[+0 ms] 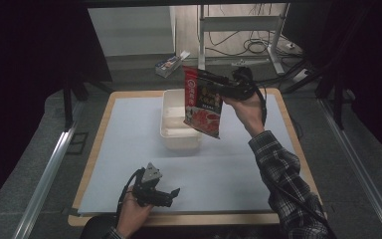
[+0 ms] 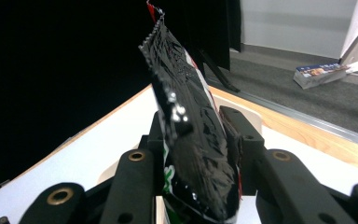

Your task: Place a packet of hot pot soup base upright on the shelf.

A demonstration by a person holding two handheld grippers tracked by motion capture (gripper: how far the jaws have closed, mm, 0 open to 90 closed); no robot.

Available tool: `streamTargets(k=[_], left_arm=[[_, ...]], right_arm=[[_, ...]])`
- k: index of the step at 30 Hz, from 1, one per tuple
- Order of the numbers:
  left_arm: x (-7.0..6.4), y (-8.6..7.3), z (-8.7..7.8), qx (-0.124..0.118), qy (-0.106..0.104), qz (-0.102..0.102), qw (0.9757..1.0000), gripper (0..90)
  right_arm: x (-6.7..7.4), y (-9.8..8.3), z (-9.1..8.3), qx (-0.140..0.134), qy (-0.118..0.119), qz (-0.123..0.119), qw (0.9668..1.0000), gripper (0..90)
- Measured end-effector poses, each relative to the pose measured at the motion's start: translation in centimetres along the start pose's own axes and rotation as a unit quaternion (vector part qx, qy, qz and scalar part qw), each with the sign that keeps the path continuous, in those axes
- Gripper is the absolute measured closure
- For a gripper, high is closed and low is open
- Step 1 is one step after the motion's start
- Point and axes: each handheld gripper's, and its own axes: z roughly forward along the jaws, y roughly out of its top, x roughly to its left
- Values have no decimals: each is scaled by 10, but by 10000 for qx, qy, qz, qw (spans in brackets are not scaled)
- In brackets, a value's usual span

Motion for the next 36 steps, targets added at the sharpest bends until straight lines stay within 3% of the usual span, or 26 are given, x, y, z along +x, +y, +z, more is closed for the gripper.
streamTargets(k=[10, 19, 27, 31, 36], left_arm=[[5, -5, -5, 40, 72, 10, 10000, 0], [7, -6, -10, -78, 119, -41, 9999, 0], [6, -6, -8, -50, 111, -8, 9999, 0], [6, -6, -8, -27, 105, -10, 9999, 0], [5, -7, -6, 6, 98, 0, 10000, 0]], right_arm=[[17, 5, 32, -102, 136, -50, 9998, 671], [29, 0, 61, -141, 172, -123, 9997, 669], [27, -20, 77, -18, 134, -80, 9999, 667], [27, -29, 81, 96, 50, -190, 9998, 660], [20, -38, 78, 99, -6, -154, 9998, 660]])
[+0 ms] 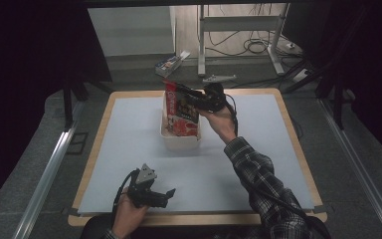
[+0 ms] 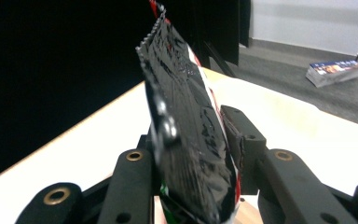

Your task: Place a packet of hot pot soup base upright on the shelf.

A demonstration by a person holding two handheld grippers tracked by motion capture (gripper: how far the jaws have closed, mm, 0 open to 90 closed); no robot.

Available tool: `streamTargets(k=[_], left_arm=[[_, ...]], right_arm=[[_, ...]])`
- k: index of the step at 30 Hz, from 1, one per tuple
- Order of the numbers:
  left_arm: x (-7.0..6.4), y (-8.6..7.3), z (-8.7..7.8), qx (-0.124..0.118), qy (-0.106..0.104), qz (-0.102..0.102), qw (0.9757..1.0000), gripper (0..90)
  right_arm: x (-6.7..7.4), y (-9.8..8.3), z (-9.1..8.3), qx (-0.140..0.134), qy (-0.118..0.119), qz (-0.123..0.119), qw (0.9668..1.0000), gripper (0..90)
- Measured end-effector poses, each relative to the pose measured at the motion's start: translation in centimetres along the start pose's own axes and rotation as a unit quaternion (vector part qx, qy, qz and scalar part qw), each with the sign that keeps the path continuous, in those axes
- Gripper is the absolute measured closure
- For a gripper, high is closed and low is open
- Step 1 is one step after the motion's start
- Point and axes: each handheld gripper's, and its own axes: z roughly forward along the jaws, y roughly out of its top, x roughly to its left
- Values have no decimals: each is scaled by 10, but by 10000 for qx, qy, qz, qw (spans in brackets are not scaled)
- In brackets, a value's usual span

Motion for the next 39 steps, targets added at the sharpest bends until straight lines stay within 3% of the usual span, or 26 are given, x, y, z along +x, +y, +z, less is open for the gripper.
streamTargets(k=[5, 10, 12, 16, 19, 28, 33, 39], left_arm=[[-1, 0, 2, 34, -38, 32, 10000, 0], [-1, 0, 2, -81, -190, 1, 9998, 0], [-1, 0, 2, -126, -200, 5, 9997, 0], [-1, -1, 2, -86, -165, 63, 9998, 0], [-1, 0, 2, -106, -282, -39, 9995, 0], [1, -1, -1, -342, -186, 46, 9992, 0], [1, 0, -1, -412, -252, 7, 9988, 0], [-2, 0, -1, -300, -180, 93, 9993, 0]], right_arm=[[-11, -11, -8, 146, -171, -23, 9997, 672], [-23, -18, -12, 291, -157, 147, 9993, 657], [-25, -18, -13, 369, -153, 171, 9991, 610], [-27, -14, -15, 377, -105, 117, 9992, 431], [-28, -12, -16, 423, -64, 143, 9990, 333], [-24, -13, -22, 600, -59, -137, 9981, 213], [-22, -15, -27, 650, -51, -293, 9974, 163], [-22, -22, -38, 664, -55, -351, 9972, 113]])
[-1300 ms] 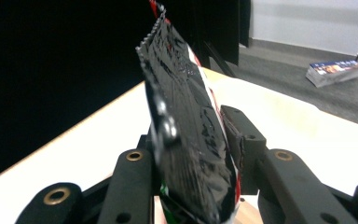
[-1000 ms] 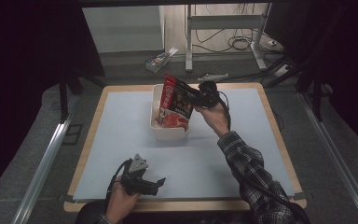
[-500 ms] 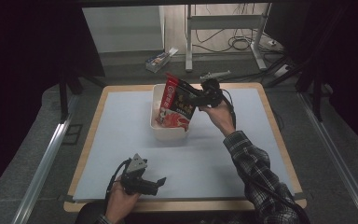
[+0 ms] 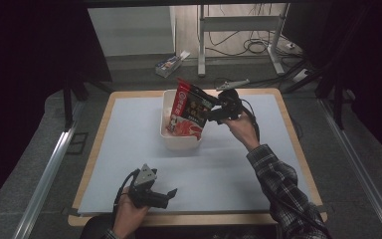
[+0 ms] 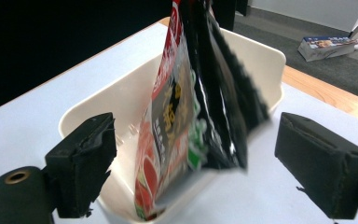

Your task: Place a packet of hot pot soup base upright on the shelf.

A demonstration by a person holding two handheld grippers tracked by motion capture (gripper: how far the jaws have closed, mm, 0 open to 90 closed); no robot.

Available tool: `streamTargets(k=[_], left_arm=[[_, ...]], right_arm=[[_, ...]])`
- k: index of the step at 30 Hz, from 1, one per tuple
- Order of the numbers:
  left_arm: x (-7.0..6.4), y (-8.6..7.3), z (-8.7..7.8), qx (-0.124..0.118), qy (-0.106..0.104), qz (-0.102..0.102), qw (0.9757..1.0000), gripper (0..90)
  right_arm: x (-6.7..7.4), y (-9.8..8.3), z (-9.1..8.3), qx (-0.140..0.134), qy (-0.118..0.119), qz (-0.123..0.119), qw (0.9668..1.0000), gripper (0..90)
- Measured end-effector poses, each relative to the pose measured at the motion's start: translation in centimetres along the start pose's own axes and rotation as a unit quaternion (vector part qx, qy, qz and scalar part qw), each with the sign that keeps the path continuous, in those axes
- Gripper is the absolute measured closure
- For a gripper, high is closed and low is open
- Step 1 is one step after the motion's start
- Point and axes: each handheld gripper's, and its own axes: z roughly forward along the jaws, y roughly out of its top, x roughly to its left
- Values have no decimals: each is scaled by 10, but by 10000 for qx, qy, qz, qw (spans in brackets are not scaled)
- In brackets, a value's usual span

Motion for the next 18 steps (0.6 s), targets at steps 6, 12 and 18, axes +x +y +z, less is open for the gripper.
streamTargets(k=[6, 12, 18], left_arm=[[3, 0, 0, 60, -60, -279, 9996, 0], [3, 0, 1, 156, -28, -316, 9994, 0], [2, 1, 0, 118, -214, -445, 9987, 0]], right_arm=[[1, -15, -15, 31, -35, -26, 10000, 58], [5, -31, -33, 72, -43, -106, 9999, 24], [13, -46, -52, 47, -54, -188, 9998, 3]])
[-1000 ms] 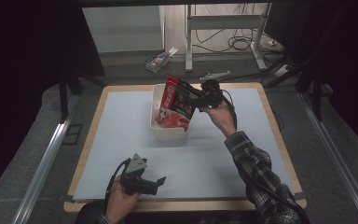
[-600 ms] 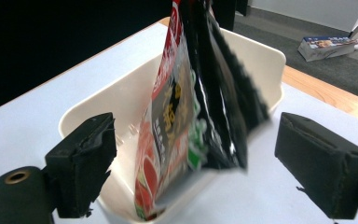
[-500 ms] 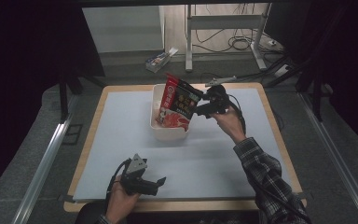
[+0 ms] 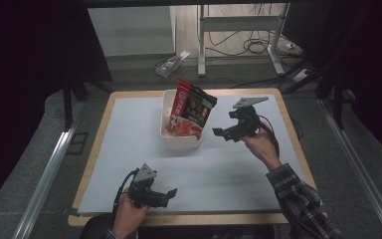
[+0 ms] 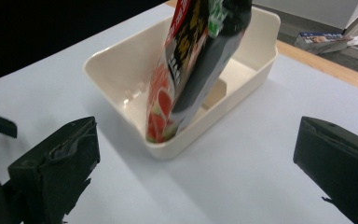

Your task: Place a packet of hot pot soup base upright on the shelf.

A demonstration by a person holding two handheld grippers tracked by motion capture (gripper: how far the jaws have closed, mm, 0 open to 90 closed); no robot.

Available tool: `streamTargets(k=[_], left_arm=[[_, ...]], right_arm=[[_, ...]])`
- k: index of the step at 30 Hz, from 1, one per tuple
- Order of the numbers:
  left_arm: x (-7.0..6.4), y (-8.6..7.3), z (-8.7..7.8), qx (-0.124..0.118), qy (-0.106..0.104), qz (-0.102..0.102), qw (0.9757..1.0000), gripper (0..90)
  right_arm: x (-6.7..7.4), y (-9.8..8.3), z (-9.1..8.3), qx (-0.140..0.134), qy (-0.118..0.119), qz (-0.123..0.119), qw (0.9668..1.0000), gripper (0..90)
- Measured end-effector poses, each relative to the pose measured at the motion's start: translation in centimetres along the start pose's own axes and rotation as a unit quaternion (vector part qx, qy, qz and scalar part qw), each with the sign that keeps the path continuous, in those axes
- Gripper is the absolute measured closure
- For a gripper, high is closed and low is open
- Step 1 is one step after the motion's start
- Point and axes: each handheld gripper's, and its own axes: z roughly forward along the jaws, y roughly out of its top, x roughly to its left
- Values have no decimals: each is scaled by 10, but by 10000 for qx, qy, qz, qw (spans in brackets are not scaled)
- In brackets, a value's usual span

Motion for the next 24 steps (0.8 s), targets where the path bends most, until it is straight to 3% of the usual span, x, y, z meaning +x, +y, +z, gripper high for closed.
streamTargets(k=[9, 14, 18, 24], left_arm=[[-1, 0, -1, 9, 4, 92, 10000, 8], [-1, 0, -3, -6, 136, 316, 9994, 10], [0, 0, -4, -34, 212, 432, 9988, 9], [3, 0, -8, -99, 354, 502, 9981, 5]], right_arm=[[13, -27, -21, 36, 41, -65, 10000, 4], [19, -43, -29, 70, -30, -147, 9999, 4], [22, -57, -37, 29, -42, -21, 10000, 3], [26, -81, -48, 103, -318, 22, 9994, 0]])
